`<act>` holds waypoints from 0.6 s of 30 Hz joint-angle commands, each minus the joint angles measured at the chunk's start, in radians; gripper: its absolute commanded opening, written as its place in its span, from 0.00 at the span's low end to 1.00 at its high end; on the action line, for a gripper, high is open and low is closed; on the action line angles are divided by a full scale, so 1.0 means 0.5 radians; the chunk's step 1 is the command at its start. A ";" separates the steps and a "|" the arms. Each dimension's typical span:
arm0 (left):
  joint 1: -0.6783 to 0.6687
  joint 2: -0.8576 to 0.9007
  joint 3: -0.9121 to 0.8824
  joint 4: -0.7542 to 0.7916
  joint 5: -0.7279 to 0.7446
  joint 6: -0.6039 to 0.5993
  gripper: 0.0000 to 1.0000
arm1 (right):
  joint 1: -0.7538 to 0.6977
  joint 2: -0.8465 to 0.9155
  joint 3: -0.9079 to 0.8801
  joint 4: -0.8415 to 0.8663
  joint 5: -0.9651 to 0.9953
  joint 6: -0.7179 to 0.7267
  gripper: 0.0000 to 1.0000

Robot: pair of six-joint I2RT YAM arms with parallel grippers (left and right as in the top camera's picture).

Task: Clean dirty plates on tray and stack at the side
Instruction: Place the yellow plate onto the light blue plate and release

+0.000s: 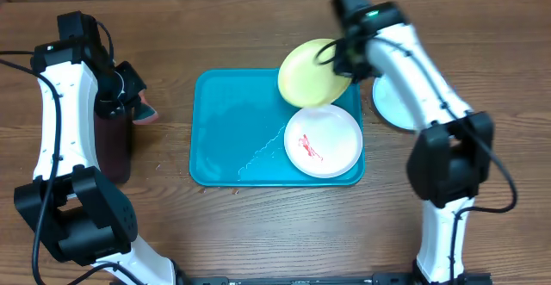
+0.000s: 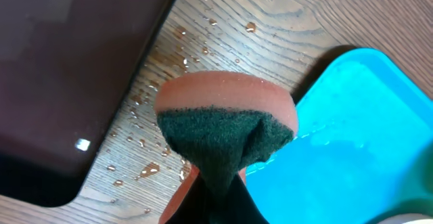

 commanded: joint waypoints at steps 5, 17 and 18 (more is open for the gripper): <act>0.009 0.002 -0.016 0.021 0.058 -0.005 0.04 | -0.527 -0.124 -0.024 -0.183 -0.704 -0.217 0.04; 0.008 0.002 -0.017 0.033 0.058 -0.005 0.04 | -1.048 -0.124 -0.026 -0.370 -0.184 -0.302 0.04; 0.008 0.002 -0.017 0.033 0.058 -0.005 0.04 | -1.067 -0.124 -0.027 -0.369 -0.163 -0.302 0.04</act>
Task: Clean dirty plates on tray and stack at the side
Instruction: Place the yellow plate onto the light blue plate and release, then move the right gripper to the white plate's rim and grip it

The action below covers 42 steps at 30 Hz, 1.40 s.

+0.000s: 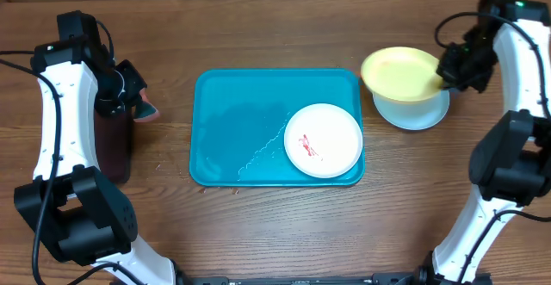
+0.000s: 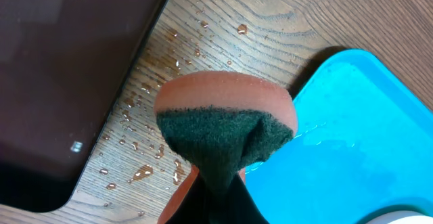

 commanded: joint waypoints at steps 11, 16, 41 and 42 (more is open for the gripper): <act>0.008 0.002 -0.019 0.008 0.023 -0.005 0.04 | -0.085 -0.104 -0.014 0.030 0.227 -0.017 0.04; 0.008 0.002 -0.019 0.015 0.023 -0.005 0.04 | -0.078 -0.072 -0.014 0.022 0.225 -0.016 0.04; 0.008 0.002 -0.019 0.015 0.023 -0.005 0.04 | 0.628 -0.043 -0.014 -0.101 -0.304 -0.864 0.71; 0.008 0.002 -0.019 0.015 0.023 -0.005 0.04 | 0.672 -0.043 -0.014 -0.089 -0.249 -0.863 0.71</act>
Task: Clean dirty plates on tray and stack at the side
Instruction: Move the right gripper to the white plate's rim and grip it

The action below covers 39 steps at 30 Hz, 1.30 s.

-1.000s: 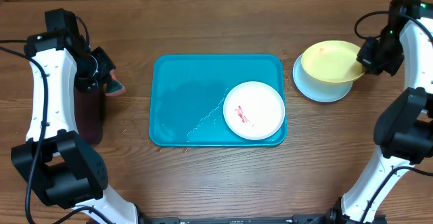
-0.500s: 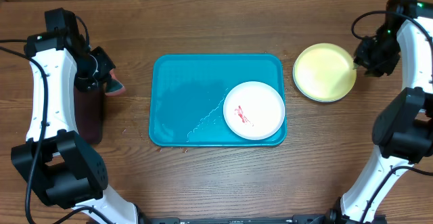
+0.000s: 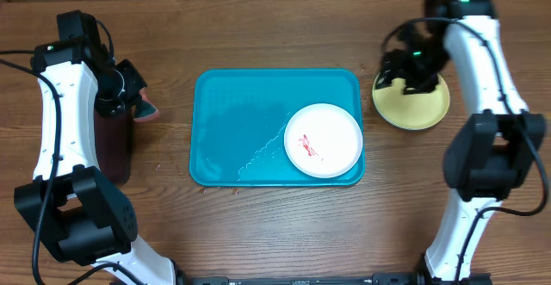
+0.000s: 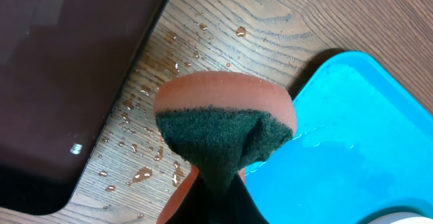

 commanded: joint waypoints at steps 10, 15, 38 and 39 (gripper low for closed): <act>0.008 0.002 -0.018 0.002 0.023 -0.005 0.04 | 0.380 -0.037 -0.011 0.116 0.331 -0.146 0.63; 0.008 0.002 -0.018 0.003 0.023 -0.005 0.04 | 0.409 -0.037 -0.023 0.103 0.330 -0.146 0.64; -0.074 0.003 -0.018 0.000 0.022 0.026 0.04 | 0.544 -0.037 -0.601 0.582 0.474 -0.198 0.54; -0.079 0.002 -0.018 0.000 0.022 0.026 0.04 | 0.539 -0.037 -0.619 0.593 0.500 -0.197 0.54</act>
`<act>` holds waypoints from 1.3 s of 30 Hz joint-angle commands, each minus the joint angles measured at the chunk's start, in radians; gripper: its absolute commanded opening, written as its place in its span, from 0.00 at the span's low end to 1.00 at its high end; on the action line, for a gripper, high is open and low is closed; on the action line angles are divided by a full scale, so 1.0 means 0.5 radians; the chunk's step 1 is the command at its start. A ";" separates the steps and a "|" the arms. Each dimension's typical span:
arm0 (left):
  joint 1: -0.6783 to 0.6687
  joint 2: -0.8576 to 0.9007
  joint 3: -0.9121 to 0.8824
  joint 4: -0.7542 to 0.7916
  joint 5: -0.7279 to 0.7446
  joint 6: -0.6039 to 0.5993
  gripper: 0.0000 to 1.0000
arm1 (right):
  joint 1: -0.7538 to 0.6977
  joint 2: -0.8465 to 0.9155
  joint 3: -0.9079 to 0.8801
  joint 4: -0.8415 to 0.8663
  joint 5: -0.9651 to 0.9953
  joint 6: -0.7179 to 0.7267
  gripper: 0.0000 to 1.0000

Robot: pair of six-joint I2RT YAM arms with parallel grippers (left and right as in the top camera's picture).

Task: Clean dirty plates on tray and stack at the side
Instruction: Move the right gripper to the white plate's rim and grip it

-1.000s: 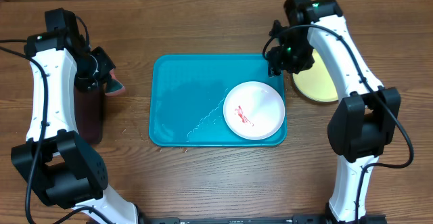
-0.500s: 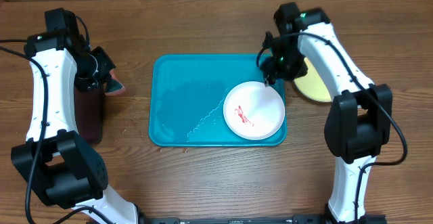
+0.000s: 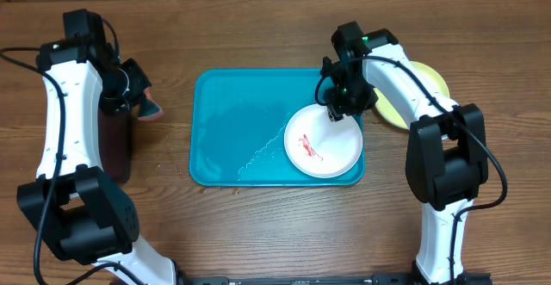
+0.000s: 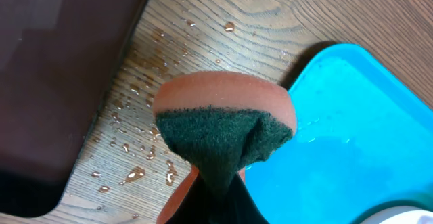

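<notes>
A white plate (image 3: 325, 143) with a red smear lies on the right side of the blue tray (image 3: 241, 126). My right gripper (image 3: 337, 110) hangs over that plate's far rim; how its jaws stand is unclear from above. A yellow plate (image 3: 428, 85) rests to the right of the tray, partly behind the right arm. Left of the tray, my left gripper (image 4: 218, 183) is shut on an orange sponge (image 4: 223, 126) with a green scouring face, held over the wet wood. The left gripper (image 3: 145, 104) and the sponge (image 3: 153, 110) also show from overhead.
A tall dark brown container (image 3: 113, 143) stands at the left beside the left arm and fills the left wrist view's upper left (image 4: 54, 61). Water drops (image 4: 135, 173) dot the wooden table. A thin film of water lies on the tray's floor (image 4: 352, 136).
My right gripper was at the yellow plate's left rim beside the tray and is now over the white plate's far rim on the tray. The left gripper, still holding the sponge, has shifted slightly.
My right gripper first held the yellow plate over the tray's far right corner. It then held it above a pale plate right of the tray. Later the yellow plate lay there with the gripper at its rim. Now the gripper is at the white plate.
</notes>
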 commanded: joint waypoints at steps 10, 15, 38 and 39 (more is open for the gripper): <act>-0.032 0.002 -0.018 -0.002 0.022 0.020 0.04 | -0.021 -0.038 -0.111 0.069 0.143 -0.027 0.53; -0.032 0.002 -0.018 0.005 0.022 0.020 0.04 | -0.021 -0.038 -0.215 0.111 0.045 -0.014 0.41; -0.224 0.003 -0.018 0.013 0.023 0.110 0.04 | 0.125 -0.038 -0.231 0.343 -0.097 0.787 0.27; -0.232 0.002 -0.018 0.014 0.023 0.110 0.04 | 0.125 -0.038 -0.231 0.305 -0.094 0.711 0.28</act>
